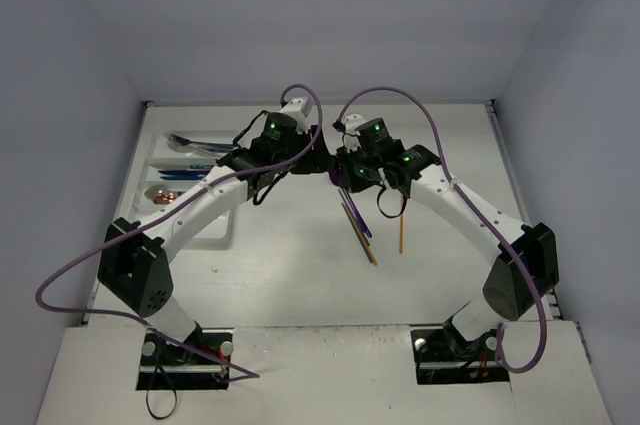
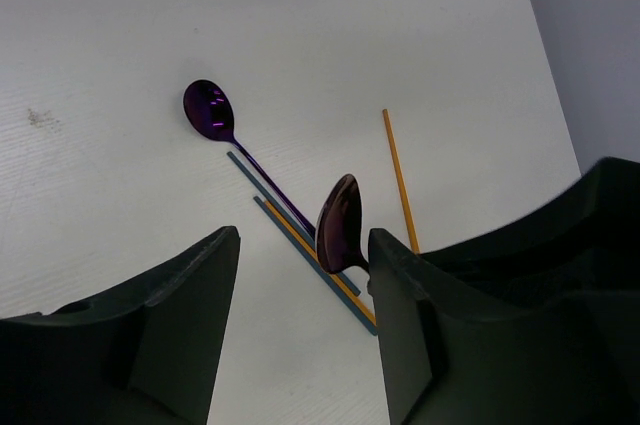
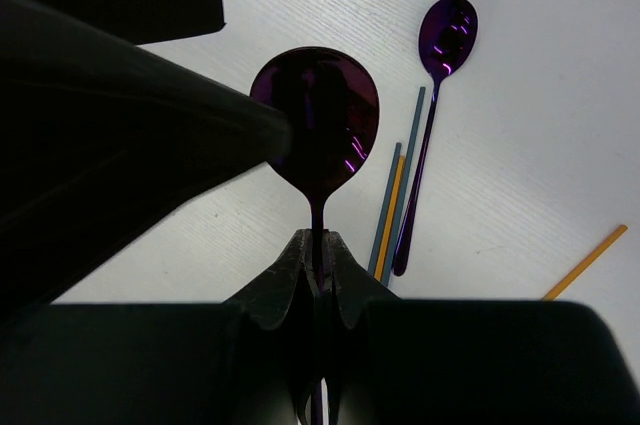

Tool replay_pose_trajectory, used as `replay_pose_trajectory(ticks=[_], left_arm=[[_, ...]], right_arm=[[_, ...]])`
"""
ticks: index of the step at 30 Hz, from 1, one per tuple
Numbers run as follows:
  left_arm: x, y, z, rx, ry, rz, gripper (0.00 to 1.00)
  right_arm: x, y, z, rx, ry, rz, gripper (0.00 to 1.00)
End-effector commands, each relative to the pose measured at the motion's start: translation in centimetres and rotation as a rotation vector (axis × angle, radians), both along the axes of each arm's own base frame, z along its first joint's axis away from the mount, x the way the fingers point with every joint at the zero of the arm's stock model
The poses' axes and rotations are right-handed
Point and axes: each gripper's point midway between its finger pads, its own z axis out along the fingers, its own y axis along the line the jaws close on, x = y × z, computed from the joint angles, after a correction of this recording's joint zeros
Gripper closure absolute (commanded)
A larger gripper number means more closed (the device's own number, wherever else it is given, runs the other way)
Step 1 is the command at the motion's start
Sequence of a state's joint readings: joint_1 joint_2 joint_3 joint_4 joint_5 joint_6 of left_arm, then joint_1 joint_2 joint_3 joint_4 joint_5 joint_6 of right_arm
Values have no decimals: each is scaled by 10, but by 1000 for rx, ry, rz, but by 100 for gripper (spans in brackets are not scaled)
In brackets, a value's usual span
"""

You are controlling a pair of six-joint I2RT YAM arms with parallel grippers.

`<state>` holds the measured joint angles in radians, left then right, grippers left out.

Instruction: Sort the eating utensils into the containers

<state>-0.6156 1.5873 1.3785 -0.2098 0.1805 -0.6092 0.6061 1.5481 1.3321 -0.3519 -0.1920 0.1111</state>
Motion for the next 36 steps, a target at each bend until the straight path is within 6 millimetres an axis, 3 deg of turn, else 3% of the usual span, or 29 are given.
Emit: replay_pose_trajectory(ticks=[1,6,11,14,16,19,21,24,28,31,36], left_arm=[[9,-18,31,-51,-105,-21,58],[8,-26,23,-43,-88,-33,74],[10,-27,27,-55,-109,-32,99],[9,-24,30,-60,-129,-27,100],[10,-19,28,-55,-139,-10,100],[13,1,25,-27,-149,45,100],[19,25,17,-15,-132,112,100],[29,76,15,-24,-115,251,100],[41,169,8,11,-113,504,100],[40,243,-1,46,-112,700,100],[33,346,-16,64,-107,968,100]], right_arm=[[-6,8,35,80,-74,23,100],[-8,10,38,91,-76,25,100],[-9,13,36,92,-68,28,100],[-10,14,33,94,-59,25,98],[-10,14,33,96,-57,22,86],[-10,12,35,96,-63,6,53],[-7,8,36,87,-74,-14,37],[-3,0,36,71,-85,-46,31],[2,-15,34,51,-98,-97,29],[7,-31,27,44,-82,-145,29],[12,-56,20,70,-42,-199,28]])
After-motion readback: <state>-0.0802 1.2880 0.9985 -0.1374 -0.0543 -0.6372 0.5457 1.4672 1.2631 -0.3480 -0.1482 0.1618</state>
